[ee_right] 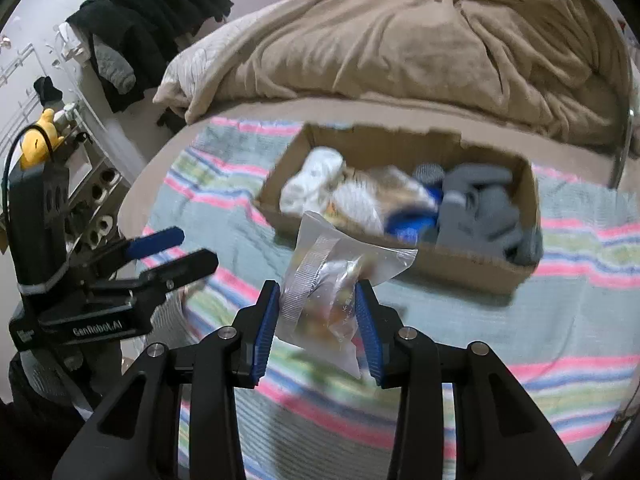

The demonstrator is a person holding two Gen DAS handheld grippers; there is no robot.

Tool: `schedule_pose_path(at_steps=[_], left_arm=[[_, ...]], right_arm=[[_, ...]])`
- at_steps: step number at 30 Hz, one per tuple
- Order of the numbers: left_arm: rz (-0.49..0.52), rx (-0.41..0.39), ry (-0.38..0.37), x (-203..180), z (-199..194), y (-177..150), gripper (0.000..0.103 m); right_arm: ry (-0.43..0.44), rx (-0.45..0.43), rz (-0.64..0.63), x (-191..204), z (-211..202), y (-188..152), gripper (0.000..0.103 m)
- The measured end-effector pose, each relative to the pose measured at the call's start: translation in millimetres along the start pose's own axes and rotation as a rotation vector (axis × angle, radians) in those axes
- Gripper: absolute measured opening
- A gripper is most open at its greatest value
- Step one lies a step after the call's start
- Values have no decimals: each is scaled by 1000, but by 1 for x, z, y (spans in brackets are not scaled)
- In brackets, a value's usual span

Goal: Organize objects
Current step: 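Carry the clear snack bag with the right tool over the box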

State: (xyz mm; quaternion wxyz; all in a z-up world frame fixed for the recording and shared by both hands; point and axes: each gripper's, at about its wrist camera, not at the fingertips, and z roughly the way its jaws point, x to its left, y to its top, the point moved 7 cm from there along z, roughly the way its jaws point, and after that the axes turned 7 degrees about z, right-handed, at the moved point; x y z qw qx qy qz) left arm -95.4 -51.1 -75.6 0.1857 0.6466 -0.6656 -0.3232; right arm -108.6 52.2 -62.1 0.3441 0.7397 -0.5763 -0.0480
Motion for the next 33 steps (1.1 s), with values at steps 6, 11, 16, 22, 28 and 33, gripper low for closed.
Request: schedule_pose_path(at_steps=[6, 11, 16, 22, 28, 33], left_arm=[[3, -16, 5, 4, 4, 12, 80], [2, -24, 14, 10, 11, 23, 80], [-1, -32, 15, 17, 21, 35, 80], [-7, -32, 5, 19, 37, 46, 80], [-11, -38, 6, 23, 47, 56, 80], [-21, -29, 21, 31, 56, 59, 80]], right_arm=[[-10, -35, -11, -4, 4, 33, 41], [-6, -41, -14, -8, 14, 50, 41], [-3, -34, -12, -13, 27, 61, 41], [-9, -22, -26, -15, 46, 74, 41], [-5, -15, -45, -13, 66, 89, 41], [3, 8, -43, -16, 86, 94, 41]])
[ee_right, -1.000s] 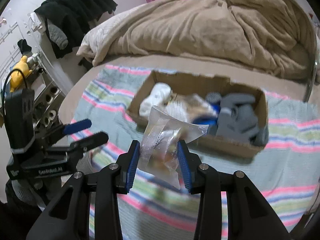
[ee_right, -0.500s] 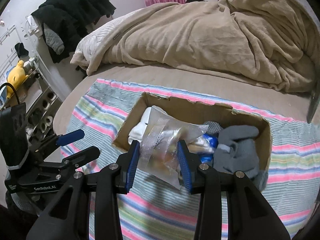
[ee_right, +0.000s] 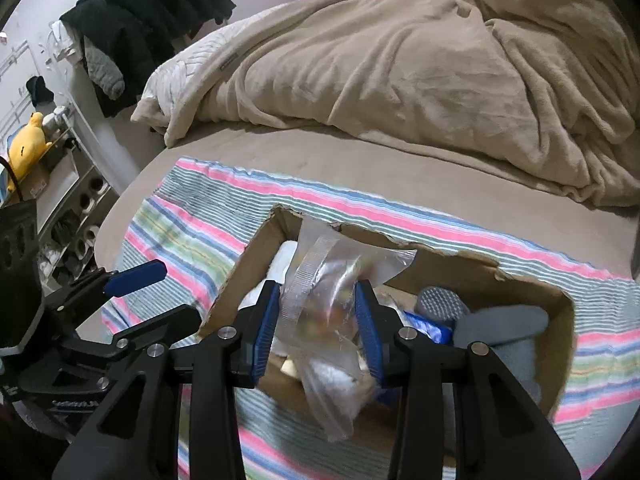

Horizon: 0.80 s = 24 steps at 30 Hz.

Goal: Organize objects
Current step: 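Carry the clear snack bag with the right tool over the box, then lower the snack bag into the box and open the right tool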

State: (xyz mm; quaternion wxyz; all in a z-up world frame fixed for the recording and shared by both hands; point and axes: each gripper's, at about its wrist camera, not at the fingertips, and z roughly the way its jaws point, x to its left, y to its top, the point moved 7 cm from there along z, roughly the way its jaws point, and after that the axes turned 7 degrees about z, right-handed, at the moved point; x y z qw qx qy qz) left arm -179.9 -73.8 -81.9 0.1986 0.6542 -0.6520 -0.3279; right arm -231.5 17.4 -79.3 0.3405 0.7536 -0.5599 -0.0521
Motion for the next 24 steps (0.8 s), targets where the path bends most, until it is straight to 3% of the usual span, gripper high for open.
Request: schedule_pose_path(at_steps=[15, 24], left_arm=[[-11, 8, 19, 8, 1, 0, 80], [5, -10, 24, -3, -22, 4, 80]], right_arm=[[-23, 27, 40, -9, 30, 0, 42], [-41, -37, 72, -15, -9, -1, 60]])
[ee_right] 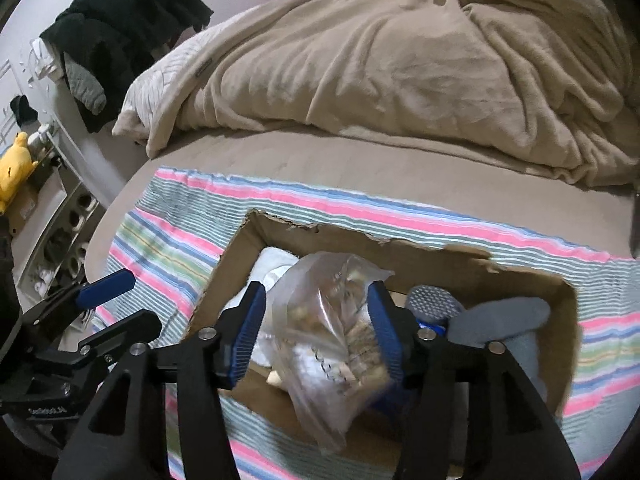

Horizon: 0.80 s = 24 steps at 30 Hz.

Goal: Organize objects
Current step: 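Lower the snack bag into the box and open the right tool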

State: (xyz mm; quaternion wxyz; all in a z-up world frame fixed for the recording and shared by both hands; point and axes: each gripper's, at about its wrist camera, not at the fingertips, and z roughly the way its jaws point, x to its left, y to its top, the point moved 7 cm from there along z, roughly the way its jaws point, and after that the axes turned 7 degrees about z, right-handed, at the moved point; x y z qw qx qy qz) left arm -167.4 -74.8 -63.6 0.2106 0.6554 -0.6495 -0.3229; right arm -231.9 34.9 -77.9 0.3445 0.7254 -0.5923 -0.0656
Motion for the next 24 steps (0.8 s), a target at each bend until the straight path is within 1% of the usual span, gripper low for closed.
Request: schedule_pose_path(at_steps=[5, 13, 24], left_arm=[[10, -10, -5, -10, -16, -2, 80], [27, -31, -13, -28, -43, -7, 80], [59, -47, -22, -49, -73, -17, 80]], right_arm=[[-32, -37, 5, -5, -26, -8, 65], [-55, -73, 9, -9, -66, -25, 65], [-70, -111, 17, -9, -107, -48, 65]])
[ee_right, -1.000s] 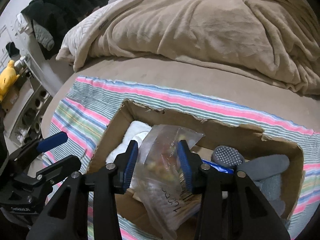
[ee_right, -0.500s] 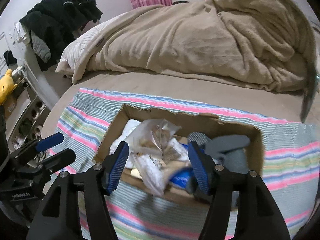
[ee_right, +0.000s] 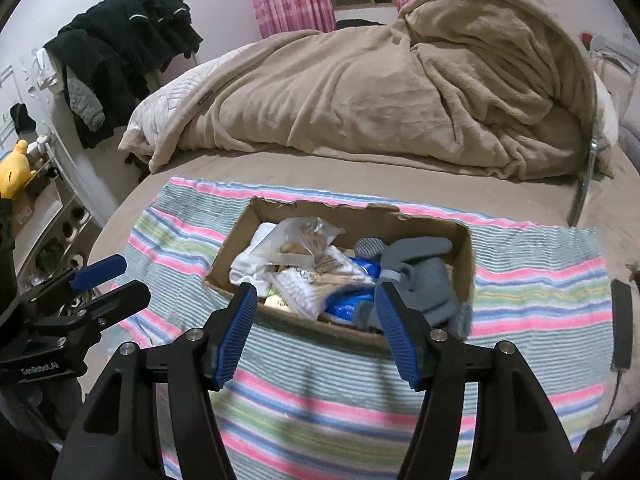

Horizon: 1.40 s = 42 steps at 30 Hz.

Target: Organize objects

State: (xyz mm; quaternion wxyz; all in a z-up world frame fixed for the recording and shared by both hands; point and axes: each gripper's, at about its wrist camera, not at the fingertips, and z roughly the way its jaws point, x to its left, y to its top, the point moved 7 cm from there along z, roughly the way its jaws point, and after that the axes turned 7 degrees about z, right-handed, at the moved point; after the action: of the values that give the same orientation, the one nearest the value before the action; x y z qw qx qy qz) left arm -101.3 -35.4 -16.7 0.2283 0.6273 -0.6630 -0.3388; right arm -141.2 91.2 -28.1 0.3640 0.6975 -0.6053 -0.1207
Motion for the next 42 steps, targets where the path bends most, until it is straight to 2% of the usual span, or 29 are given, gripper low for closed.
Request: schedule_pose_path(at_steps=[25, 29, 42], left_arm=[[28, 83, 53, -46, -24, -58, 81], [53, 96, 73, -51, -25, -65, 81], [39, 88, 102, -41, -29, -63, 82]], right_arm=[[-81, -13, 20, -13, -51, -68, 65], [-94, -11, 21, -15, -54, -74, 65], [-104, -11, 16, -16, -55, -75, 66]])
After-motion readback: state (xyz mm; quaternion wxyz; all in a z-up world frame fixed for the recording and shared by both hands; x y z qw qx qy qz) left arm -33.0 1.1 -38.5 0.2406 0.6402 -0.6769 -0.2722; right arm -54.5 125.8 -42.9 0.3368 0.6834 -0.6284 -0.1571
